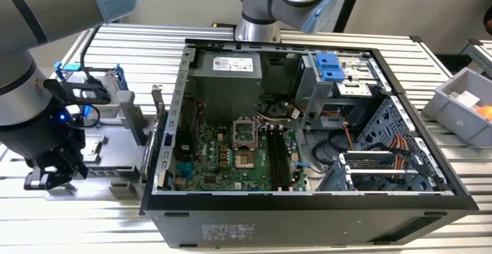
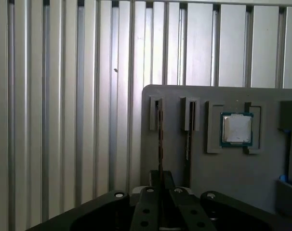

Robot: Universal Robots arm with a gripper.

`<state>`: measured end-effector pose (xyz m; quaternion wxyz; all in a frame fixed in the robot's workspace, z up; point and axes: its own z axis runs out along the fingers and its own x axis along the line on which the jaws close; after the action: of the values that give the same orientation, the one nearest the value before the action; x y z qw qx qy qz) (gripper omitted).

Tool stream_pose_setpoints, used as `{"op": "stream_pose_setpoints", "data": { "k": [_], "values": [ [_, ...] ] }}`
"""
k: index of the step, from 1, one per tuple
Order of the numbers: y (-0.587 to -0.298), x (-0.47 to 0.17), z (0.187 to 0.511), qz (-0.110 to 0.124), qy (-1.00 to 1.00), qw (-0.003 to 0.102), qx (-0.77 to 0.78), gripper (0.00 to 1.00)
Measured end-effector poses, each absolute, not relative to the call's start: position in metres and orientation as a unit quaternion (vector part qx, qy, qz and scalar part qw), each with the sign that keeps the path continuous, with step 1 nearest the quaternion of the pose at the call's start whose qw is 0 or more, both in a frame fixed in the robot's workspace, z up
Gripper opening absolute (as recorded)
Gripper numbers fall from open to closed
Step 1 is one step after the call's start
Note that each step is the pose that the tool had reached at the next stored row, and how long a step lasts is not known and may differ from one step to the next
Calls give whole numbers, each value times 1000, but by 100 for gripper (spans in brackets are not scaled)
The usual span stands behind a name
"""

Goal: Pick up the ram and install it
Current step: 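Pick up the ram and move it above insertion slot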

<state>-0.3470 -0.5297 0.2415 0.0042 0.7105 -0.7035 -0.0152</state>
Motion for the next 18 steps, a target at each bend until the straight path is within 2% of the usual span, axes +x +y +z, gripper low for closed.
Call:
{"op": "stream_pose_setpoints", "data": {
  "k": [18],
  "values": [
    [-530, -347, 252, -15, -704, 4, 711, 0]
  ]
}}
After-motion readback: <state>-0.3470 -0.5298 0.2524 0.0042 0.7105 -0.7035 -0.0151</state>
